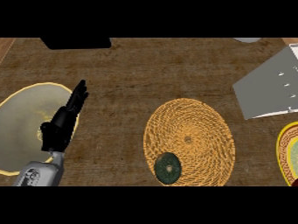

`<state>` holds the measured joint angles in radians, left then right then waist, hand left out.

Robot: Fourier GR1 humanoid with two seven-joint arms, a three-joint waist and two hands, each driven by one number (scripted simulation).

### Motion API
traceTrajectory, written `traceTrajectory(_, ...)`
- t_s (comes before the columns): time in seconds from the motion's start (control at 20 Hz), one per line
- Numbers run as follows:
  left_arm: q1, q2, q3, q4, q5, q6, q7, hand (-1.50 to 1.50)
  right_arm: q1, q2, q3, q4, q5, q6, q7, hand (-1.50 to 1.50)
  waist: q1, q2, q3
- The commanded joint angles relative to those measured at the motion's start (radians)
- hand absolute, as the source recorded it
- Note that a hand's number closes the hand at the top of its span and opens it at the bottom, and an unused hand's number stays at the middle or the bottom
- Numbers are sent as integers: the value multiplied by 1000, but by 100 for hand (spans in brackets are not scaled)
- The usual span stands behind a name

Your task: Pick the bell pepper from the placemat and place it in the tiered shelf

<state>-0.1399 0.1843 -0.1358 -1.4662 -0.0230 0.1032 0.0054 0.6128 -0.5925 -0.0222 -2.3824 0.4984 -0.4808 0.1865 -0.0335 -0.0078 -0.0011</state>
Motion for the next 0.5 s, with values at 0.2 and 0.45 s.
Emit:
traceTrajectory(0.2,-17,-19,-6,18,-26,25,13,0,-111,-64,-253,-196,-271,108,215,150,0,1,-1)
traceTrajectory(0.45,-36,13,13,-11,11,-34,60,0,-319,-160,-466,-41,-399,167,331,150,27,4,0)
